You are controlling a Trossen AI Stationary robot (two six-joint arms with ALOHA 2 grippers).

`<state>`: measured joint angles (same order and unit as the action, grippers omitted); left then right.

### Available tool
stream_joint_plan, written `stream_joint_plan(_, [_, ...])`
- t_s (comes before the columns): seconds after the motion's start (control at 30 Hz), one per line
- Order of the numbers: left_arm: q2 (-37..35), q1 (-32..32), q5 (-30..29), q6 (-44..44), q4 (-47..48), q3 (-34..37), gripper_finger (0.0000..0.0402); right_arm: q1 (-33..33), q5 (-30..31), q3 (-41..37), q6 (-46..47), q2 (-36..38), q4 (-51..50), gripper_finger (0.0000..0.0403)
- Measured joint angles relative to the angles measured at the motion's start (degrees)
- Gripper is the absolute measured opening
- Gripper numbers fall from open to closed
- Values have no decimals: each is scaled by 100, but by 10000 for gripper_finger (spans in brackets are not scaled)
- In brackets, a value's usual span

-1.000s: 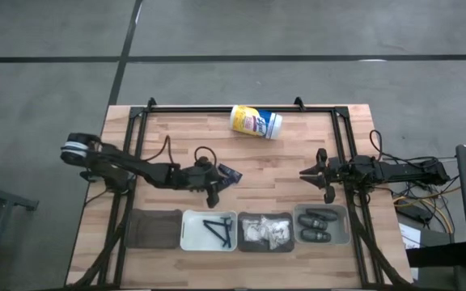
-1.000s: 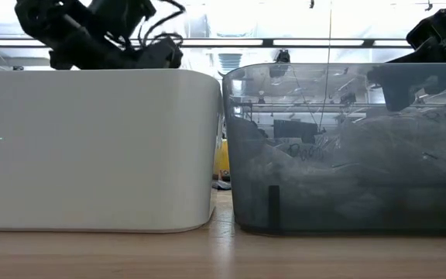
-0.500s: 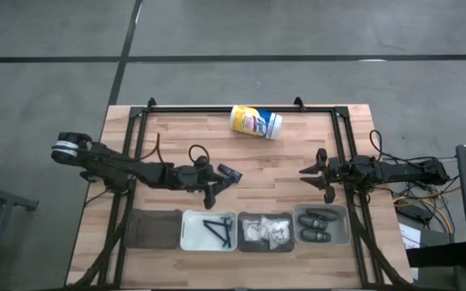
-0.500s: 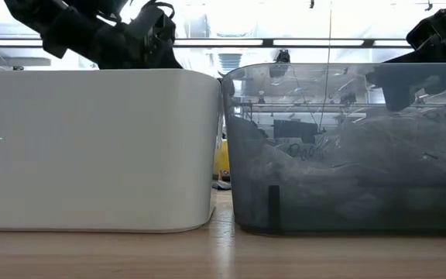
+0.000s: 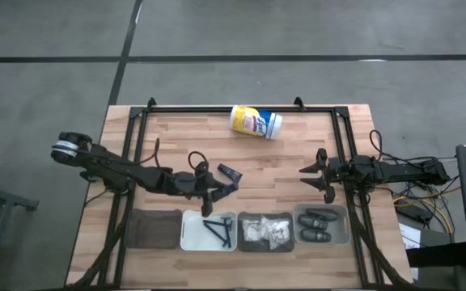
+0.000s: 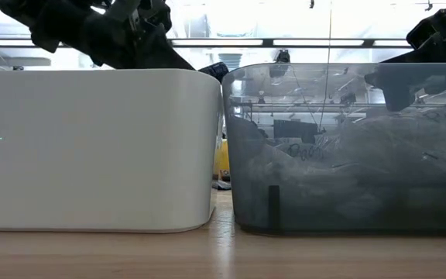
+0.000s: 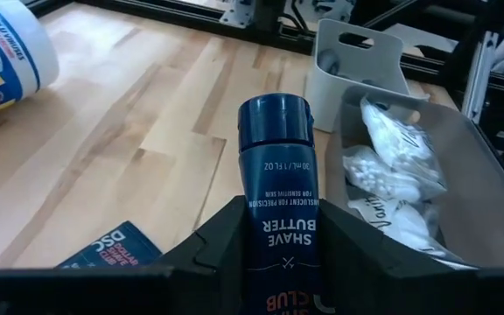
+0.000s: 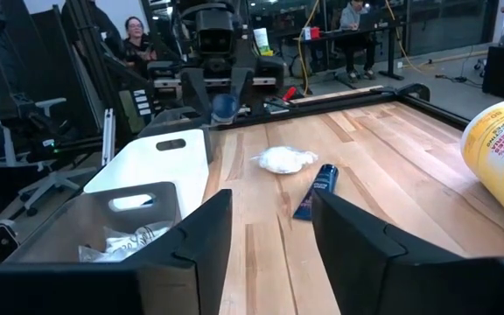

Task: Pick & Place Travel size toiletries
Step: Put the dark blue shave cream into the left black bin

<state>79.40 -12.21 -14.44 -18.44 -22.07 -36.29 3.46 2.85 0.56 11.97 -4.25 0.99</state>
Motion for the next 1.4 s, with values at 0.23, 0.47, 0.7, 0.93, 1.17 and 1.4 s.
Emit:
stream_joint_plan(0.23, [0, -226, 2, 123, -63, 0, 130, 0, -1, 0, 0, 0, -2, 171])
stream_joint_plan(0.47, [0, -469, 9, 347, -130, 0, 130, 0, -1, 0, 0, 0, -2, 187])
stream_joint_plan(0.7, [-3, -682, 26, 516, -317, -2, 130, 0, -1, 0, 0, 0, -2, 196])
stream_joint_plan(0.93, [-155, -815, 89, 527, -279, -2, 130, 0, -1, 0, 0, 0, -1, 195])
stream_joint_plan(1.17, [-530, -900, 183, 701, -147, -3, 130, 0, 0, 0, 0, 0, -2, 175])
stream_joint_plan(1.4, [-1067, -905, 730, 1211, 555, -4, 130, 0, 0, 0, 0, -2, -2, 153])
